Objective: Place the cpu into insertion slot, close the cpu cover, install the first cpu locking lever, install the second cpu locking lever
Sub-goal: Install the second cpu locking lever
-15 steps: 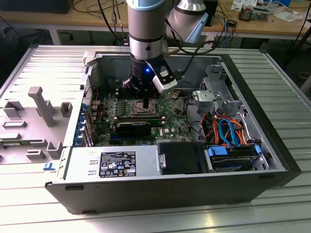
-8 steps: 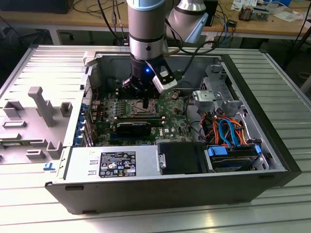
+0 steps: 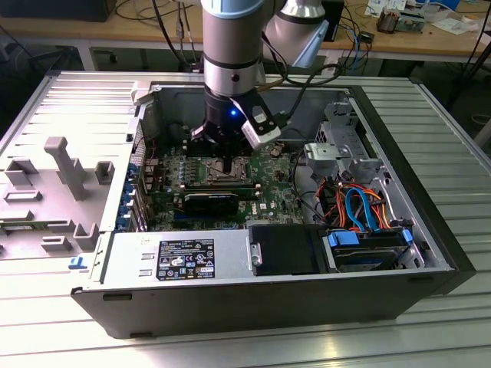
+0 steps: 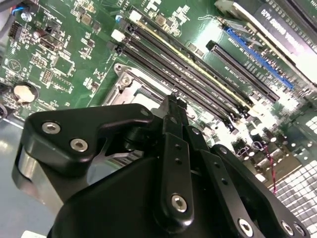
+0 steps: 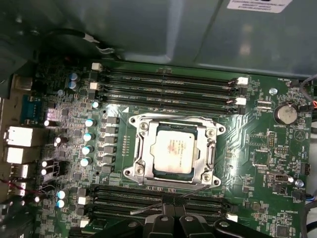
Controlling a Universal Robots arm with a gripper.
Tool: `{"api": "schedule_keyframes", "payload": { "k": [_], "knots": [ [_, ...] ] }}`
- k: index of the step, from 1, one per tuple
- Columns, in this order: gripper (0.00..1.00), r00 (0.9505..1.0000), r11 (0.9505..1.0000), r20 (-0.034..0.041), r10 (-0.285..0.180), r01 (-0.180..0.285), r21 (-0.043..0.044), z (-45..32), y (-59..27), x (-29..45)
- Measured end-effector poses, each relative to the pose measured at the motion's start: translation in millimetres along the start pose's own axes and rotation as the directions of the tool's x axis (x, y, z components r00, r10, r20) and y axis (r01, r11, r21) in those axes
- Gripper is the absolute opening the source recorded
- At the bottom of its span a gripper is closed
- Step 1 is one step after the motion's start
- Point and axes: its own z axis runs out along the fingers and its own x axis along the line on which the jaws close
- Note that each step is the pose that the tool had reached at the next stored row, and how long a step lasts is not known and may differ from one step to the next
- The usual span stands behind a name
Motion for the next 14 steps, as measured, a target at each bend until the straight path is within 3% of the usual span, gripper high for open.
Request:
{"api": "schedule_keyframes", "payload": {
  "k": [6, 8, 14],
  "knots": [
    [0.11, 0.9995, 1.0, -0.0312, -0.001, 0.001, -0.0034, 2.3, 0.6, 5.6],
    [0.11, 0.9989, 1.0, -0.0472, -0.001, 0.0, -0.005, 3.0, 0.0, 6.5],
    [0.11, 0.998, 1.0, -0.0632, -0.001, 0.0, -0.007, 4.6, -2.4, 6.7]
  ]
}}
